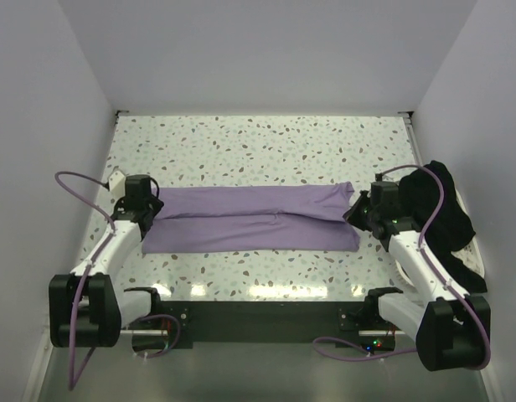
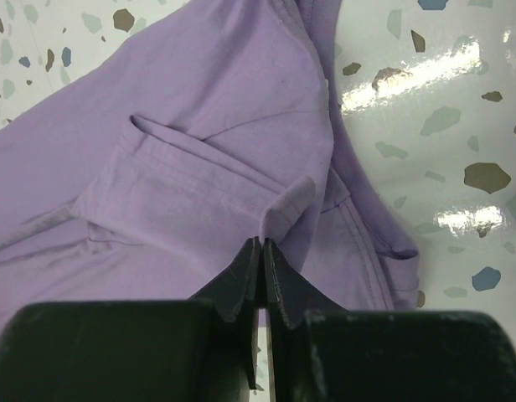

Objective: Fold and stack the t-shirts
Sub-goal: Fold the tshirt

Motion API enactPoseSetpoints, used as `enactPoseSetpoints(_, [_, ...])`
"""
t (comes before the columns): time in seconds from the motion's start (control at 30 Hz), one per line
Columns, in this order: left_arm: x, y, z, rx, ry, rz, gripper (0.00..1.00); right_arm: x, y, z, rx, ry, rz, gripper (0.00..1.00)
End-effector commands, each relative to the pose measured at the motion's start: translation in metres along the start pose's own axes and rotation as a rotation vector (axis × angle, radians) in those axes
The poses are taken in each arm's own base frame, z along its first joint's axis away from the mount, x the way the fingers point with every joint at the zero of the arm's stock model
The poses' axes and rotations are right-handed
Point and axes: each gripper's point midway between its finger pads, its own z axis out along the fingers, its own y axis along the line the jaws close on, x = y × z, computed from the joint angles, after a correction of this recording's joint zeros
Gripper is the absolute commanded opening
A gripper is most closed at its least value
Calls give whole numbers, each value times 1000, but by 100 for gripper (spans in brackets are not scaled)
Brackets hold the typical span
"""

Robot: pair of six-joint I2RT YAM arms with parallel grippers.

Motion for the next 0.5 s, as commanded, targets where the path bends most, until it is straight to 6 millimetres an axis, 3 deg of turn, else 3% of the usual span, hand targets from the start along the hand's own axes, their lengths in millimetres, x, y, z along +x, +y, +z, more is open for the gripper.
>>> enactPoseSetpoints(0.0, [-20, -28, 4, 62, -40, -35, 38, -1, 4, -3, -24, -9, -22, 6])
enactPoseSetpoints(0.13, [-9, -46, 7, 92, -16, -4, 37, 9, -1, -2, -24, 7, -22, 23])
enactPoseSetpoints(0.17, [-6, -47, 9, 91, -8, -2, 37, 9, -1, -3, -26, 7, -23, 33])
enactPoseSetpoints(0.3, [2, -53, 13, 106, 8, 15, 35, 9, 2, -8, -45, 1, -28, 56])
enactPoseSetpoints(0.47, [13, -58, 16, 125, 31, 60, 34, -7, 34, 6, -137, -3, -68, 55])
